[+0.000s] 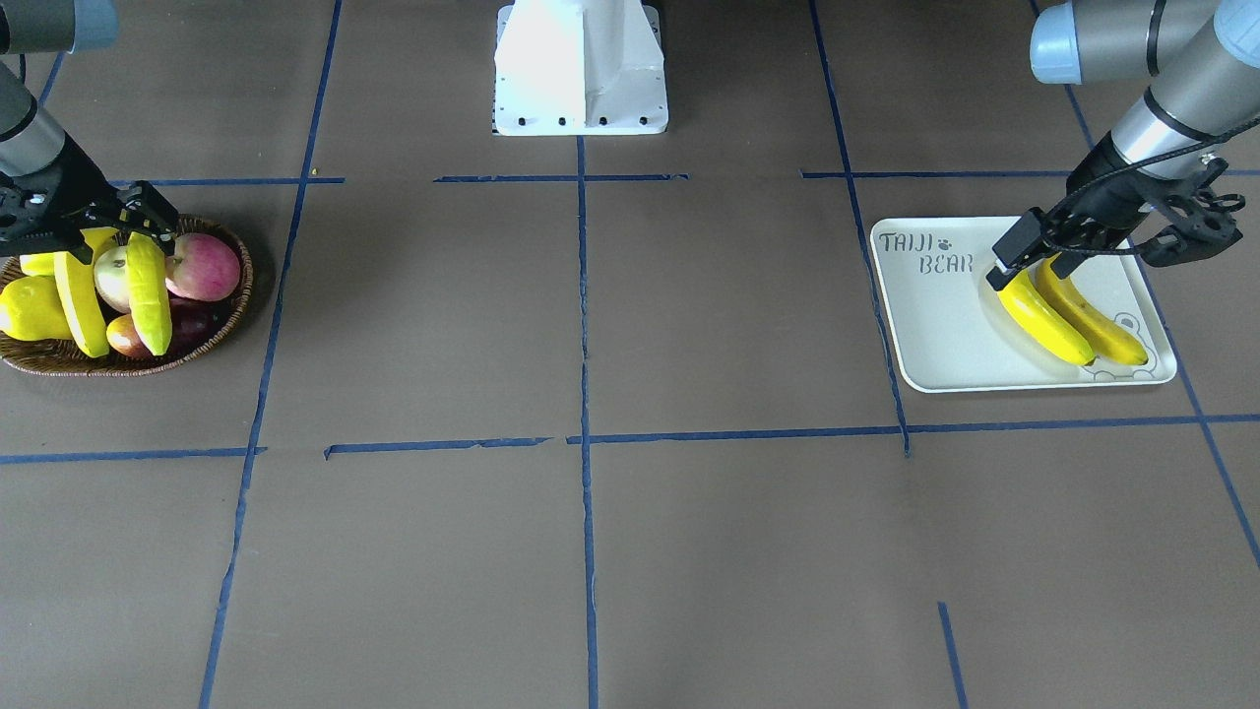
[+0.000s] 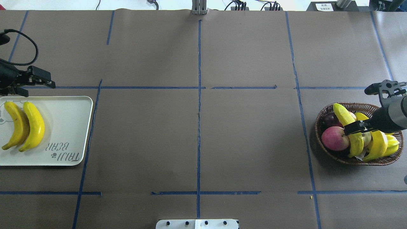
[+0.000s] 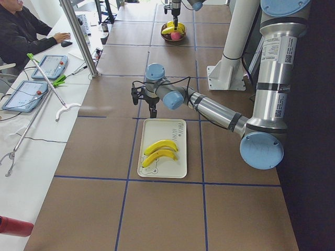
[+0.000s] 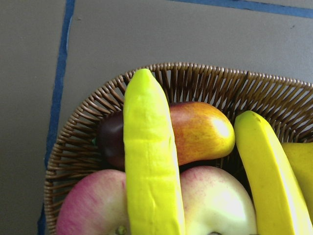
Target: Transfer all bananas from basket to plate
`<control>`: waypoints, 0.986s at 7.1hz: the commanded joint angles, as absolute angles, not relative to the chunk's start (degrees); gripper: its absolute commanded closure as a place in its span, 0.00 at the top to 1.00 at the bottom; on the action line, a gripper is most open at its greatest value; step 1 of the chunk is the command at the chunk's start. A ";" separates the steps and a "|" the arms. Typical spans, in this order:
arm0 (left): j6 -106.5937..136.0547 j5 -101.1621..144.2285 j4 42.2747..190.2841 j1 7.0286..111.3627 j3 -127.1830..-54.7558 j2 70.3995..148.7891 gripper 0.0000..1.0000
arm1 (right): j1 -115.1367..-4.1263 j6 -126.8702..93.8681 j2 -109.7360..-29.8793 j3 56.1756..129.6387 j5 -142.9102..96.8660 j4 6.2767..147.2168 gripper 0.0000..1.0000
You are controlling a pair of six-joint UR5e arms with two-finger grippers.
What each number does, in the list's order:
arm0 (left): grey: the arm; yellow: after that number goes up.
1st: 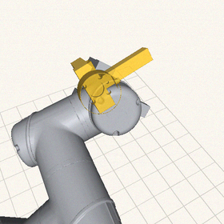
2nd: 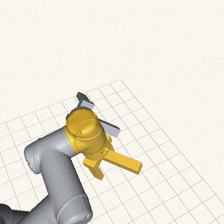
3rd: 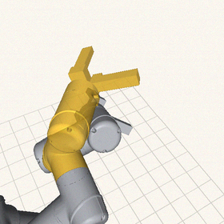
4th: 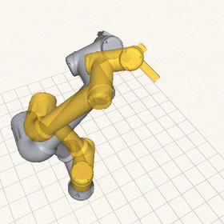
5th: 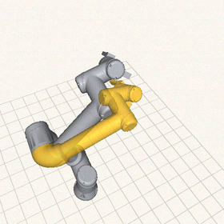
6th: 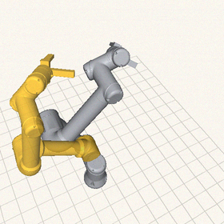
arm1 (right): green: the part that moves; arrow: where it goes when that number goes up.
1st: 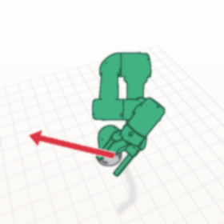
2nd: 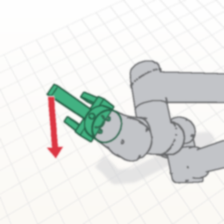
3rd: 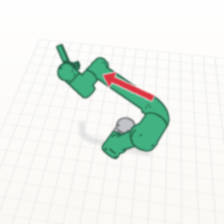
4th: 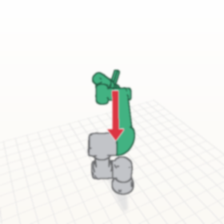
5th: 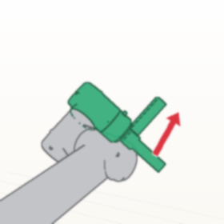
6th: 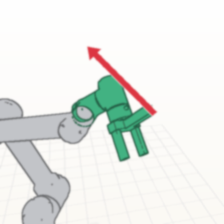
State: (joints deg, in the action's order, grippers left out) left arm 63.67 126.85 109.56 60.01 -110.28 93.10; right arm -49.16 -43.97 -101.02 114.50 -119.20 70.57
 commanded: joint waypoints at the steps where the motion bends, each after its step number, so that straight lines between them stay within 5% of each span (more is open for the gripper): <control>1: 63.81 126.83 109.60 59.68 -110.30 93.16 1.00 | -48.17 -44.03 -100.99 114.52 -119.27 70.75 0.84; 3: 63.90 126.83 109.51 59.68 -110.30 93.08 1.00 | -47.11 -44.03 -100.90 114.43 -119.18 70.66 0.71; 4: 63.90 126.83 109.51 59.59 -110.30 93.08 1.00 | -47.20 -43.77 -101.07 114.43 -119.18 70.58 0.24; 5: 63.90 126.91 109.51 59.50 -110.30 93.16 1.00 | -47.28 -42.90 -101.16 114.61 -119.18 70.58 0.03; 7: 64.07 126.91 109.51 59.41 -110.30 93.16 1.00 | -49.46 -42.89 -101.51 116.18 -119.27 70.58 0.00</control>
State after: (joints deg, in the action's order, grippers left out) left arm 64.01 126.90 109.51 59.49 -110.27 93.15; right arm -47.96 -43.01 -101.42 115.17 -119.24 70.54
